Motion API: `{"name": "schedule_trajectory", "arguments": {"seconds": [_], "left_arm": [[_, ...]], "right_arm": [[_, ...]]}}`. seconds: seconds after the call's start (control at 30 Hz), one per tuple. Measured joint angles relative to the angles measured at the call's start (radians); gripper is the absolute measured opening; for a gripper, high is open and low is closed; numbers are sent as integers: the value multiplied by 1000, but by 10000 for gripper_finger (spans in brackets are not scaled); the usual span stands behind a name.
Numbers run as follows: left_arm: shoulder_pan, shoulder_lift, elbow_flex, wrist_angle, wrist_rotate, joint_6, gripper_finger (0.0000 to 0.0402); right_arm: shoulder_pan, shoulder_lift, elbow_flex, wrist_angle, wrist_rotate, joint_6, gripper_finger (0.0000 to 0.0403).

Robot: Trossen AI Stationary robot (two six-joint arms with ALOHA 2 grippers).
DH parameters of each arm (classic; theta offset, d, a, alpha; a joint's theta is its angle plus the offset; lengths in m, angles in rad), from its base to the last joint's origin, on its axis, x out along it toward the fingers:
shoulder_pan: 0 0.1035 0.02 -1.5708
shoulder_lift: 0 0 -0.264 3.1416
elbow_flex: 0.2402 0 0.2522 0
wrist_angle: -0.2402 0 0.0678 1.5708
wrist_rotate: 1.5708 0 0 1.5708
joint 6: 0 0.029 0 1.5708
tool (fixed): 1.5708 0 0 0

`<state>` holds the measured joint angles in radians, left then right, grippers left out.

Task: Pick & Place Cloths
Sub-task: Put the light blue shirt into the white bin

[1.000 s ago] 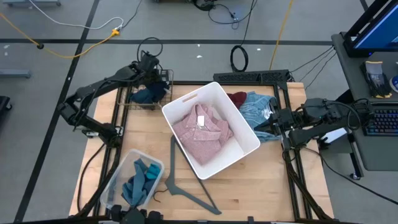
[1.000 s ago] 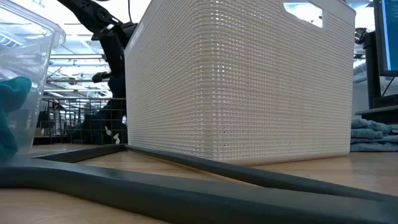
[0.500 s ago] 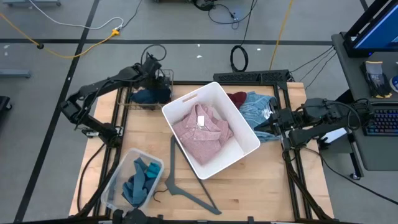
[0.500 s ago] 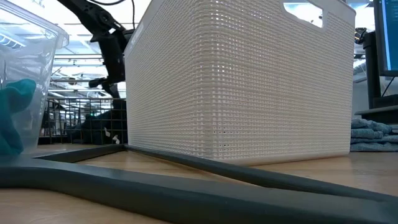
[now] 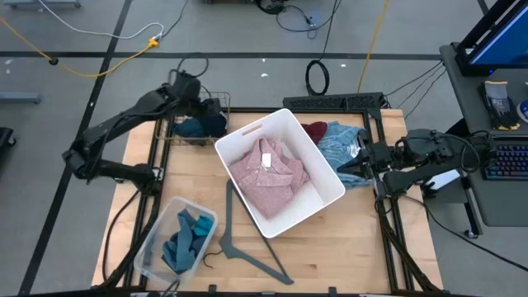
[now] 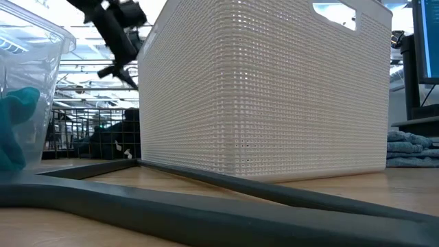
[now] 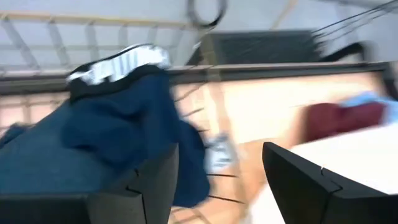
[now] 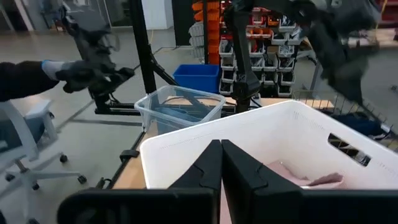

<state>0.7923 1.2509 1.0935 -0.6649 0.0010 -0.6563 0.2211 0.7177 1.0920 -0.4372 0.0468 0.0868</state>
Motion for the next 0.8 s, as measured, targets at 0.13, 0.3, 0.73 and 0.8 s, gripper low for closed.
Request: {"name": "schedule_trajectory", "arguments": {"seconds": [0.13, 0.3, 0.73, 0.8], "left_arm": [[-75, -116, 0, 50, 25, 0, 236], [-203, -232, 0, 133, 25, 48, 237], [-558, -344, 0, 277, 13, 230, 237], [-613, -341, 0, 313, -11, 263, 237]], "right_arm": [[0, 3, 0, 0, 0, 81, 0], [0, 4, 0, 0, 1, 110, 1], [-6, 17, 0, 134, 112, -177, 1], [-6, 11, 0, 114, 249, -184, 1]]}}
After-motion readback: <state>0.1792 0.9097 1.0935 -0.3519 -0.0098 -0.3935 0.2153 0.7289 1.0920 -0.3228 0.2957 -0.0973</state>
